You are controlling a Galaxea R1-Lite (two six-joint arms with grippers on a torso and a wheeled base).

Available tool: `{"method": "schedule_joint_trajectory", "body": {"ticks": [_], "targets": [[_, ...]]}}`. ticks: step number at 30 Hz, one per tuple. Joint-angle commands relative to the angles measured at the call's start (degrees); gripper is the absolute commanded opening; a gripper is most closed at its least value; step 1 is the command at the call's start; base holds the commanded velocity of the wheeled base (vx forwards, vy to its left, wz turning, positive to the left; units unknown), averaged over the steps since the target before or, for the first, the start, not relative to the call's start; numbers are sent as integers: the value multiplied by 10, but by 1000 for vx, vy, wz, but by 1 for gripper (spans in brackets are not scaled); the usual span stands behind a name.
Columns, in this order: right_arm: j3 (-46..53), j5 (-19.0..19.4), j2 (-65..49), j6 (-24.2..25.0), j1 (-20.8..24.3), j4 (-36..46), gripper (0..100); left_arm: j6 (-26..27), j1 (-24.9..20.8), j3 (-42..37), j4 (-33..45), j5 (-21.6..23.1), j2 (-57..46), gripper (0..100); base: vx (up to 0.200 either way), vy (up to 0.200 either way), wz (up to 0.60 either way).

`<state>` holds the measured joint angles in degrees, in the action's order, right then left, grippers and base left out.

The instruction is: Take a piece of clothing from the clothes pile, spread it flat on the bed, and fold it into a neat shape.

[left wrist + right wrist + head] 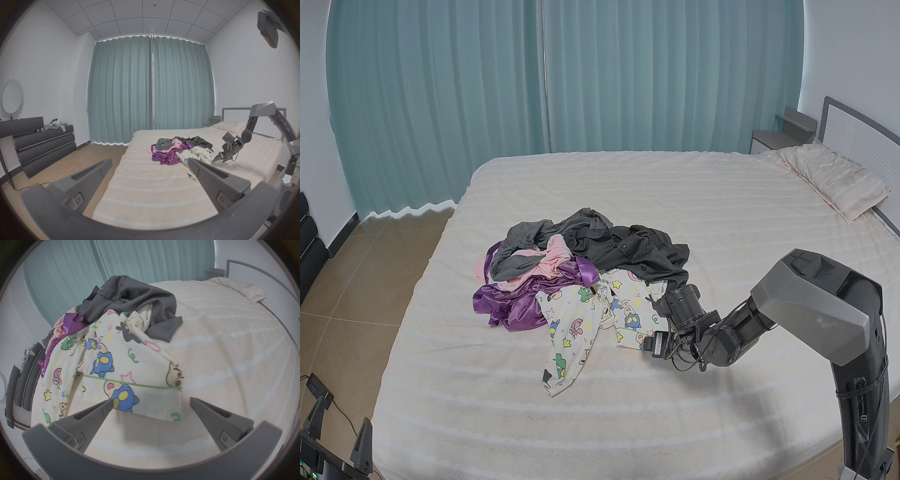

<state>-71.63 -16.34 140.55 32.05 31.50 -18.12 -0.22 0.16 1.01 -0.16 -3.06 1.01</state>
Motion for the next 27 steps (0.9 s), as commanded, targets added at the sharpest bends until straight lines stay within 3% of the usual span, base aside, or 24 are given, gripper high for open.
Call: {"method": "schedule_joint_trajectory", "body": {"ticks": [1,8,9,19,27], "targets": [[-5,1,-4,0,-7,9,100,0,0,-10,0,0,-7,100,0,0,0],[-38,9,1,2,-6,43,100,0,0,-10,0,0,-7,100,0,0,0],[-41,11,3,2,-6,45,0,0,0,-10,0,0,-7,100,0,0,0],[-60,25,3,3,-3,103,0,0,0,-10,0,0,-7,100,0,0,0],[39,30,-63,-1,-7,103,0,0,0,-10,0,0,-7,100,0,0,0]]}}
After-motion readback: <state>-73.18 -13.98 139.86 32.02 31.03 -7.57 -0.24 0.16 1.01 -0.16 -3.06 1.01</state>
